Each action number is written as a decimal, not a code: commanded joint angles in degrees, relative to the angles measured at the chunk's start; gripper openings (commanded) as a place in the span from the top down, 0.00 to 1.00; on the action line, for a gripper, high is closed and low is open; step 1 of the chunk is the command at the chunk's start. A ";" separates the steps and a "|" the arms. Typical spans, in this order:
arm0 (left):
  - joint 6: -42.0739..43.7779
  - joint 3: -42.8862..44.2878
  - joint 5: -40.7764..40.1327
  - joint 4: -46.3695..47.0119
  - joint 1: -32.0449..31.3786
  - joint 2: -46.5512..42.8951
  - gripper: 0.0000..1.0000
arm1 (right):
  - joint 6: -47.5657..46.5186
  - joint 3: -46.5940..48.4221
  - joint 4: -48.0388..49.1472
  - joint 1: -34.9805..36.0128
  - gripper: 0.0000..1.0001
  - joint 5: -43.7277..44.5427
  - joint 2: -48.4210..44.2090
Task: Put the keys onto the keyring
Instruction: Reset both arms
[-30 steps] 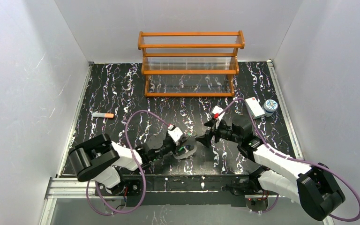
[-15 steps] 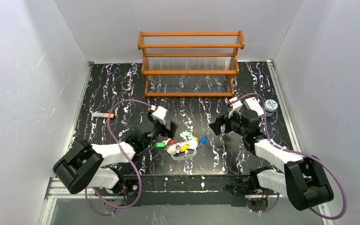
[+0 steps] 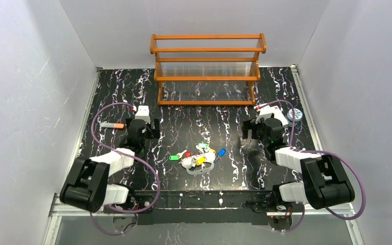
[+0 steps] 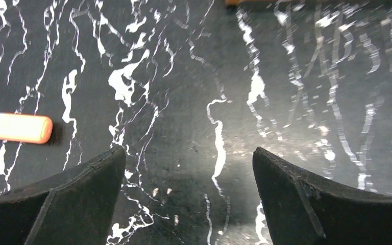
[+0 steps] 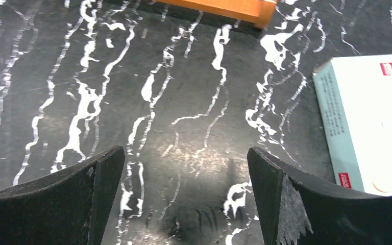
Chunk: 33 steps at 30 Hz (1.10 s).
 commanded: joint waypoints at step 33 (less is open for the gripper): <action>5.44 -6.73 -0.17 39.09 9.08 23.53 0.02 | -0.28 -5.82 37.03 -12.28 0.01 0.63 18.10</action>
